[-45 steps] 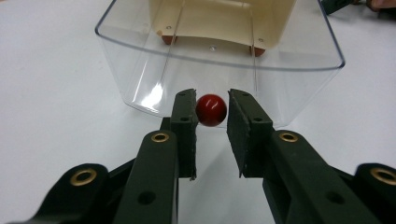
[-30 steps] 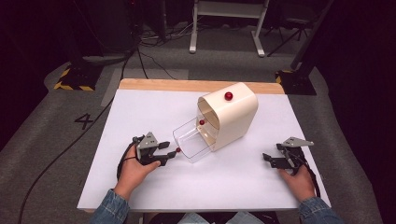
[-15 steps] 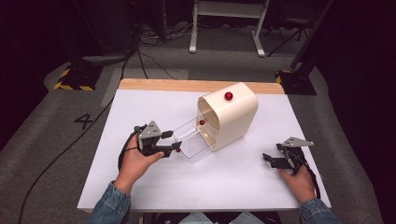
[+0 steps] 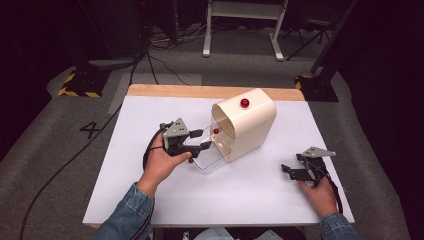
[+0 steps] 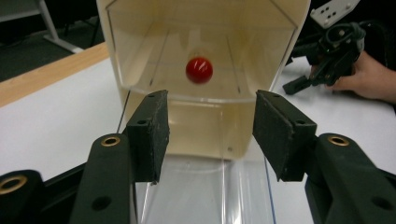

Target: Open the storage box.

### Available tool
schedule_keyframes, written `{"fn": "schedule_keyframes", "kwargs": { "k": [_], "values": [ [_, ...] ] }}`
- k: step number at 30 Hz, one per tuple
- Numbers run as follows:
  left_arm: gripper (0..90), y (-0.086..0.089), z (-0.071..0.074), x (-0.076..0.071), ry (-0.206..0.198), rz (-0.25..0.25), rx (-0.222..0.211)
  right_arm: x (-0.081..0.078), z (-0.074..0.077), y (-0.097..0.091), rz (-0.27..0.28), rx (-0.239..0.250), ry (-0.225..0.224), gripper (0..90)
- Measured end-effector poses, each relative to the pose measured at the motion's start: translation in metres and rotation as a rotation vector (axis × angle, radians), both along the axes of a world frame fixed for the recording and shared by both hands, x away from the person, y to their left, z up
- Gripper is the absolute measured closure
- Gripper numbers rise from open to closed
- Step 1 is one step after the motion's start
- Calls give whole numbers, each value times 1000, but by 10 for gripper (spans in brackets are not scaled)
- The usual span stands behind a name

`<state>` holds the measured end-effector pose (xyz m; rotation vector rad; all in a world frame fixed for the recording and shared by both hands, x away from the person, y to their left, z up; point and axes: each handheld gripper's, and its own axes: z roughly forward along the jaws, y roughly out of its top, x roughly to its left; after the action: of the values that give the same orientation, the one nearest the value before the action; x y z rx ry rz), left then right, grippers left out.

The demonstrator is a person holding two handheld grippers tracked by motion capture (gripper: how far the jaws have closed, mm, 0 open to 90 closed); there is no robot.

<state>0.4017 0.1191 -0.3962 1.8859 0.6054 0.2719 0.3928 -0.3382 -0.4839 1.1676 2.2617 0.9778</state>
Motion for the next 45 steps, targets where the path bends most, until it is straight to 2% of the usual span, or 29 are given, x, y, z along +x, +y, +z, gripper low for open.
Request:
{"fn": "schedule_keyframes", "kwargs": {
  "k": [4,12,13,15,17,19,23,31,37,45],
  "values": [
    [514,-7,0,7,-4,-14,-21,0,0,0,1,-5,-5,191],
    [581,-19,-1,19,-24,1,-47,-1,0,1,0,-6,-8,191],
    [644,-21,-1,21,-21,-1,-49,-1,0,1,0,-7,-9,191],
    [662,-23,-2,23,-17,-8,-42,-1,0,1,0,-7,-10,191],
    [733,-23,-2,23,-18,-2,-24,-1,0,1,0,-7,-9,191],
    [734,-22,-3,24,-17,-1,-31,-1,0,1,0,-6,-8,191],
    [736,-22,-4,22,-37,-2,-21,-1,0,1,0,-6,-8,191],
    [736,-18,-2,17,-30,-1,-14,-1,0,1,0,-6,-9,192],
    [736,-7,-1,7,-27,7,-10,-1,0,1,0,-7,-10,191],
    [736,10,1,-9,-41,28,9,-1,0,0,1,-4,-6,192]
  ]
}}
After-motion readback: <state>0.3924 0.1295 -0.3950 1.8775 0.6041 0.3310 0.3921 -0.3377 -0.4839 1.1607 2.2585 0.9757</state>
